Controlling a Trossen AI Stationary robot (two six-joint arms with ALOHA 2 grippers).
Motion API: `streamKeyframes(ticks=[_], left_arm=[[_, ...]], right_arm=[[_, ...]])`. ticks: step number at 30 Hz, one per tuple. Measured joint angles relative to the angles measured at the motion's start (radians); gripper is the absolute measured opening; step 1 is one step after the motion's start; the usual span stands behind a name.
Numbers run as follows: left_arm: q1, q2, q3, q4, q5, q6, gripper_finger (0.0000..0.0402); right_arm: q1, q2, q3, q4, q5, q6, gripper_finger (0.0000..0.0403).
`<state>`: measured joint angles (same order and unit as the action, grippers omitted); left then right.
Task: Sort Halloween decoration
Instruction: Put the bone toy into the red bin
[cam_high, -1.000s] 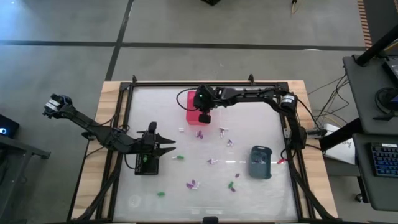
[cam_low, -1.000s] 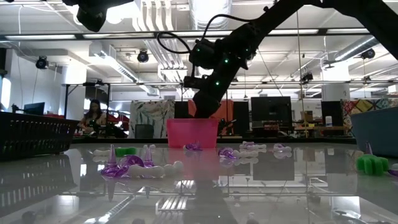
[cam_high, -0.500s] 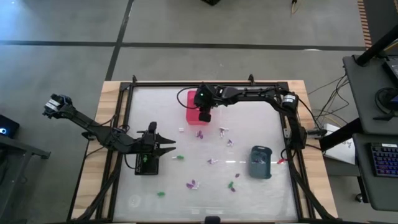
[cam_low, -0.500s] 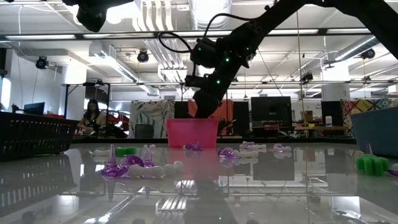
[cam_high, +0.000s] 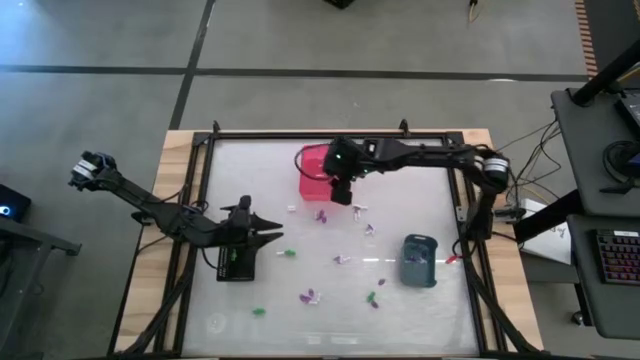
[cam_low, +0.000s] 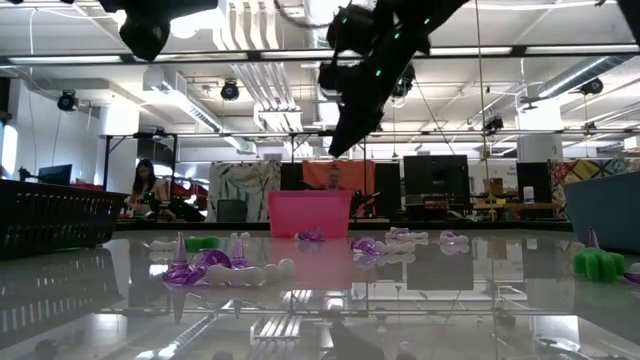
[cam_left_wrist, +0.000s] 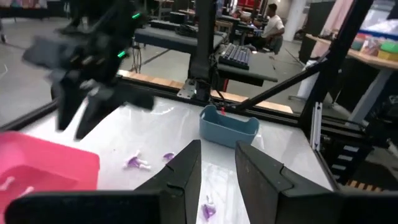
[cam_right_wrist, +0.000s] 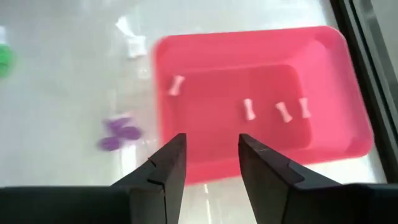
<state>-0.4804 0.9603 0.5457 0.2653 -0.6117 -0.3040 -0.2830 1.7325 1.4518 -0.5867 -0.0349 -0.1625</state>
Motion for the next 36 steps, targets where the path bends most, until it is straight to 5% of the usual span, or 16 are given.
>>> streamKeyframes(ticks=[8, 15, 20, 28, 36], left_arm=[[0.017, 0.039, 0.0, -0.005, 0.006, -0.062, 0.0075], [0.109, 0.094, 0.0, -0.019, 0.14, -0.125, 0.0075], [0.201, 0.129, 0.019, -0.131, 0.248, -0.125, 0.0075], [0.313, 0.24, 0.057, -0.34, 0.286, 0.002, 0.0075], [0.429, 0.396, 0.098, -0.381, 0.369, 0.198, 0.0075]], right_arm=[[0.151, -0.201, -0.165, 0.015, 0.001, 0.146, 0.0128], [0.329, -0.329, -0.286, 0.099, 0.021, 0.305, 0.0128], [0.439, -0.369, -0.334, 0.152, 0.127, 0.385, 0.0128], [0.545, -0.372, -0.359, 0.159, 0.245, 0.492, 0.0128], [0.595, -0.372, -0.361, 0.158, 0.247, 0.55, 0.0128]])
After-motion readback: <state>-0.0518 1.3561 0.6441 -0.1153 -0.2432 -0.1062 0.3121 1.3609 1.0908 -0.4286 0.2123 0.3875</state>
